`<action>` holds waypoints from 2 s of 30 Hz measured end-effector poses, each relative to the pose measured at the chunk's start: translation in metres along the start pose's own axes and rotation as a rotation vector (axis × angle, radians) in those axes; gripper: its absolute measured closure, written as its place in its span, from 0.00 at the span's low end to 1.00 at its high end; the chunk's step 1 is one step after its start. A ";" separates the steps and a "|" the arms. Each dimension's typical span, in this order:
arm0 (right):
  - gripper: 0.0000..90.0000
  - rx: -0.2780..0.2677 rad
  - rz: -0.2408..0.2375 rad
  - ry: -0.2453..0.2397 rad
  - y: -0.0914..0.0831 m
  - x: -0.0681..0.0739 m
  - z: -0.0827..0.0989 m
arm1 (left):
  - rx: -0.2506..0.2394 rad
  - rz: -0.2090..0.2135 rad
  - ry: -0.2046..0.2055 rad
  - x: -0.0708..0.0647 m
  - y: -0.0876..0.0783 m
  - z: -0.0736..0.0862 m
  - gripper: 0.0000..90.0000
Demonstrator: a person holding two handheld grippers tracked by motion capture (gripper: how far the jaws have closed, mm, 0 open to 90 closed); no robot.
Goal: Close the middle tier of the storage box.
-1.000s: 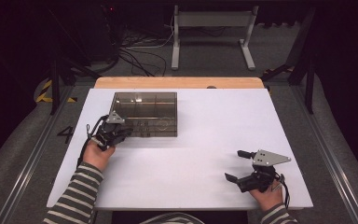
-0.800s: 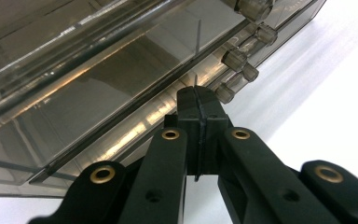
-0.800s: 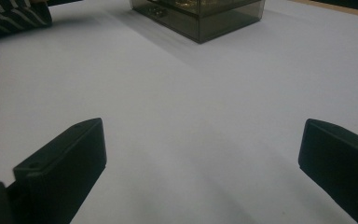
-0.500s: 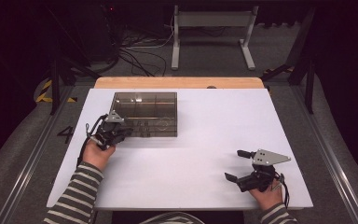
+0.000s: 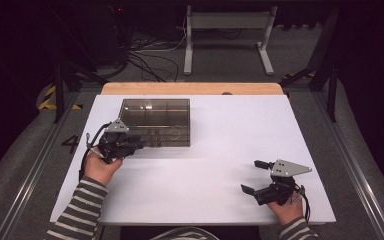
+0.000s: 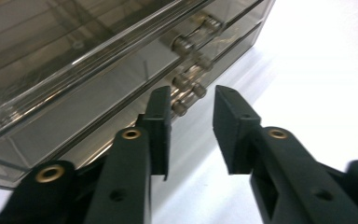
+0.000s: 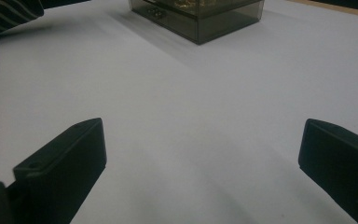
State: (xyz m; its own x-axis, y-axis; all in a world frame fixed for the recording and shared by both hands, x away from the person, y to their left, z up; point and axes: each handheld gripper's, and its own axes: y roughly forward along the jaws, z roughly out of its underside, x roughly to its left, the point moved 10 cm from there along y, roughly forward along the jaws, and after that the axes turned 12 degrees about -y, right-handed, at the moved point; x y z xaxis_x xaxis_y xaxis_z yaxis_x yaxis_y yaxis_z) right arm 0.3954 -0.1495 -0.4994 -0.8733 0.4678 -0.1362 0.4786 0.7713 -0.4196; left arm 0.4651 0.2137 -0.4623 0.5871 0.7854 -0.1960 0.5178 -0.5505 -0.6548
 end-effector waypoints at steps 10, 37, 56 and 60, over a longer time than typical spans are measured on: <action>0.02 0.003 0.001 -0.001 0.000 0.000 0.000 | -0.022 0.048 0.004 -0.014 -0.010 -0.002 0.53; 0.02 0.002 0.000 -0.001 0.000 0.000 0.000 | -0.158 0.180 0.054 -0.036 -0.039 0.035 0.03; 0.02 0.003 0.001 0.000 0.000 0.001 0.001 | -0.198 0.127 0.031 -0.017 -0.037 0.082 0.00; 0.02 0.003 0.001 0.004 0.000 0.001 0.000 | -0.196 0.125 0.024 -0.014 -0.035 0.087 0.00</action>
State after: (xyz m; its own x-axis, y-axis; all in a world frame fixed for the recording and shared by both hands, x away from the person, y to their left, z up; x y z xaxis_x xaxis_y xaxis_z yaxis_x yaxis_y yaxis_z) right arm 0.3942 -0.1493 -0.4997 -0.8726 0.4701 -0.1324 0.4788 0.7699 -0.4219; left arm 0.3841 0.2468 -0.5001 0.6677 0.7021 -0.2473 0.5497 -0.6891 -0.4722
